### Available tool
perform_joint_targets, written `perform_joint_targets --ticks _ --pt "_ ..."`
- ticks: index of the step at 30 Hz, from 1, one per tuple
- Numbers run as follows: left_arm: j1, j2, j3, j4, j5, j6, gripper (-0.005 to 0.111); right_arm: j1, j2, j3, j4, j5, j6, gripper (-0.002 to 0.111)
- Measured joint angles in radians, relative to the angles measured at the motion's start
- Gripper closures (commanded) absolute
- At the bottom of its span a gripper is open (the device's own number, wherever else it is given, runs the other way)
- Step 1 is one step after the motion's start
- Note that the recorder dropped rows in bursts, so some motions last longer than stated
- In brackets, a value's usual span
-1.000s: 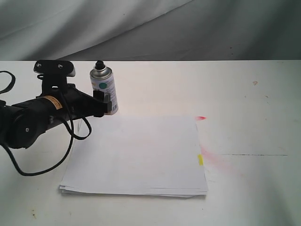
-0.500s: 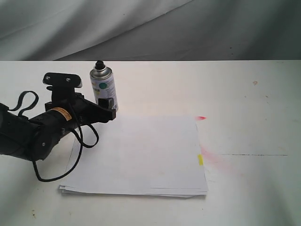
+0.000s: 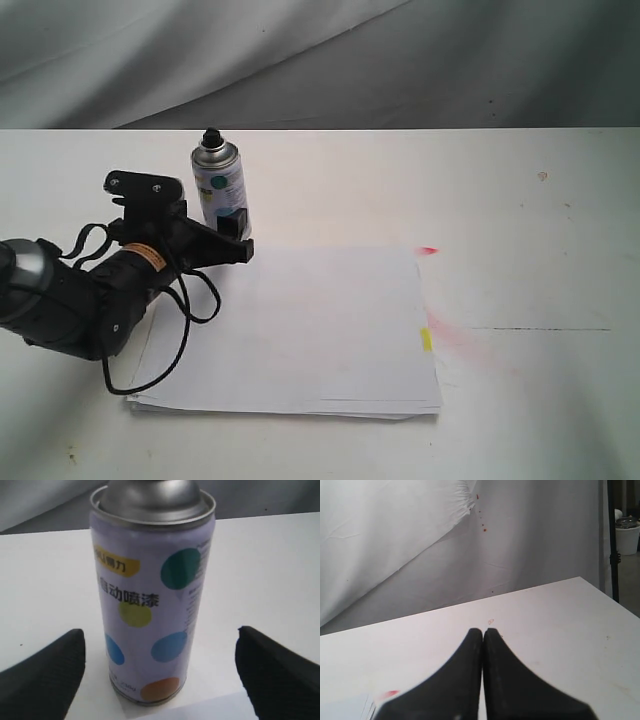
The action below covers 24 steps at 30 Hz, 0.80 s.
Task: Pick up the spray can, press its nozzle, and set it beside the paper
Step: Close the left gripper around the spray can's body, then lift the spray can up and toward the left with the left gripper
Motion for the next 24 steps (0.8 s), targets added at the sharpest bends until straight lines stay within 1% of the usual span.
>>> perform_joint_targets --ticks 9,15,24 --pt "0.0 0.05 -0.113 -0.009 0.025 0.04 0.029 0.0 0.0 0.0 0.0 0.0 0.0 0.108" --pt "0.005 0.105 -0.195 -0.019 0.067 0.04 0.029 0.0 0.0 0.0 0.0 0.0 0.0 0.108" --pt "0.006 0.155 -0.268 -0.024 0.077 0.063 0.029 0.0 0.0 0.0 0.0 0.0 0.0 0.108"
